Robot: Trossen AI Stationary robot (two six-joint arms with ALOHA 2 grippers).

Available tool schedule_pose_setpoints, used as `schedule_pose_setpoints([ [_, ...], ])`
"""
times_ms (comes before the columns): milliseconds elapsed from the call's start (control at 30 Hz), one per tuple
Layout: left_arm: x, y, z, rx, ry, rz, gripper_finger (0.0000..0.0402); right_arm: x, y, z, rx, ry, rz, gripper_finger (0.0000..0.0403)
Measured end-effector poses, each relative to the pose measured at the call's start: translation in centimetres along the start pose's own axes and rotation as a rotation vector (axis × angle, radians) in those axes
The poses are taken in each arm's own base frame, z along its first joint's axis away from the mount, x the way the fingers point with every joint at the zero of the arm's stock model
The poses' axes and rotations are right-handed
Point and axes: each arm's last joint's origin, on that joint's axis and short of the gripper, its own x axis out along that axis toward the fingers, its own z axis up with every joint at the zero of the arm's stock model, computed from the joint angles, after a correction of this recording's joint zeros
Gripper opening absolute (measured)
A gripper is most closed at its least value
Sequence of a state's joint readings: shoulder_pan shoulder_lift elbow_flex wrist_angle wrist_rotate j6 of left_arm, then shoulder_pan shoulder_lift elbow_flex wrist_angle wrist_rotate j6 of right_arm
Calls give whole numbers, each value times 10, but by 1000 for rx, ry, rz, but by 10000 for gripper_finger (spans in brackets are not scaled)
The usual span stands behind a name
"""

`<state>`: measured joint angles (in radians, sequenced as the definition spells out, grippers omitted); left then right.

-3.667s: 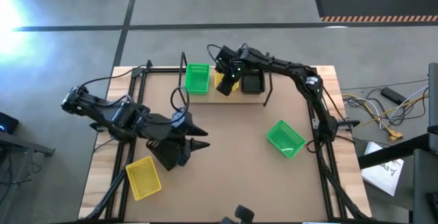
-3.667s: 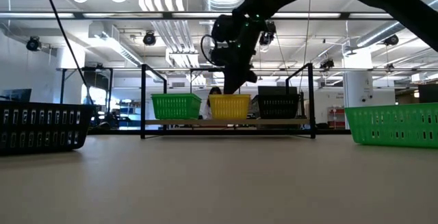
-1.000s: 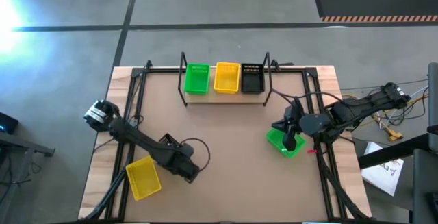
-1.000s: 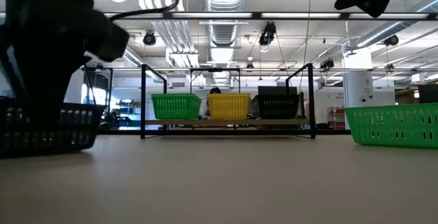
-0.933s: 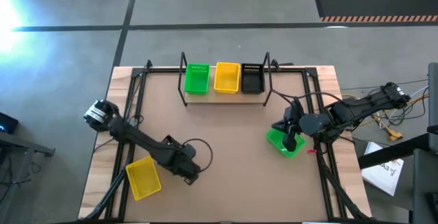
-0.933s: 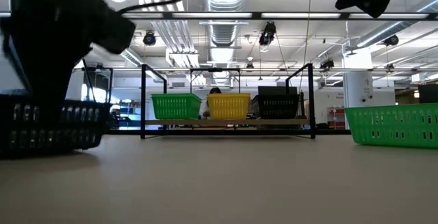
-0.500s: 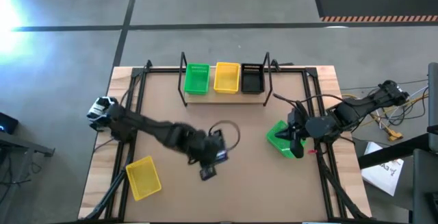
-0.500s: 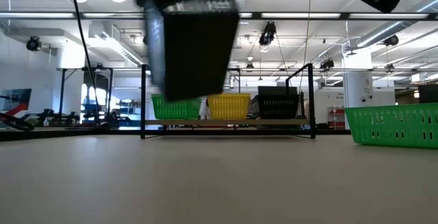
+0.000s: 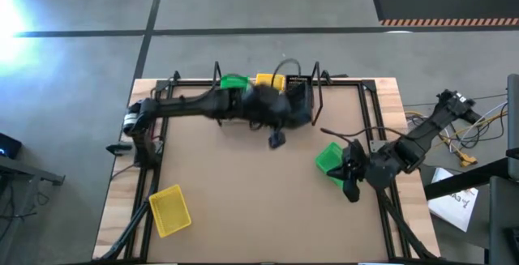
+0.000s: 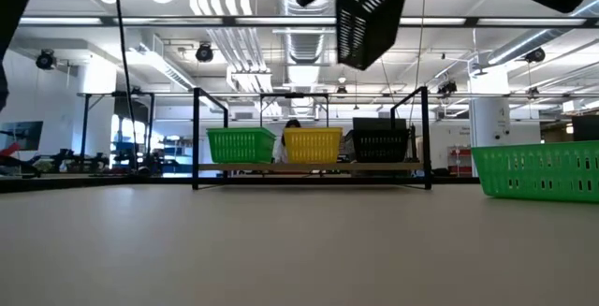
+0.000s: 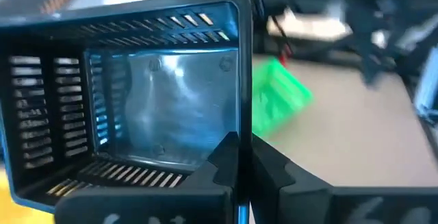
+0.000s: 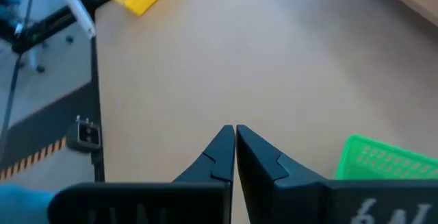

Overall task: Stack baskets on shelf by color
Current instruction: Stack the black bin on top of the other black bin on the shelf

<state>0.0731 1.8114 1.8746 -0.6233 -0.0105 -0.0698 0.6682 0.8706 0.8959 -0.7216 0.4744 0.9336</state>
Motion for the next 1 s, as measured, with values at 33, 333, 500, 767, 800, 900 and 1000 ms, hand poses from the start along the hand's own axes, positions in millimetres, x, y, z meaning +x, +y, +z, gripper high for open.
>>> schedule_pose_setpoints([
  [33, 5, 11, 3, 21, -38, -9, 0, 1, 2, -2, 18, -13, -11, 9],
  [333, 61, 84, -12, 94, -85, 34, 0, 4, 20, -2, 146, -154, -88, 9],
  [500, 91, 101, -31, 176, -16, 88, 0, 4, 33, 9, 156, -232, -122, 9],
  [767, 116, 116, -51, 190, 58, 176, 0, 9, 57, 22, 134, -275, -152, 9],
  [800, 119, 117, -53, 188, 67, 182, 0, 10, 59, 24, 127, -272, -160, 9],
  [900, 120, 117, -57, 186, 93, 194, 0, 12, 64, 25, 121, -260, -204, 9],
  [1000, 120, 118, -57, 186, 87, 198, 0, 14, 66, 26, 128, -252, -255, 9],
])
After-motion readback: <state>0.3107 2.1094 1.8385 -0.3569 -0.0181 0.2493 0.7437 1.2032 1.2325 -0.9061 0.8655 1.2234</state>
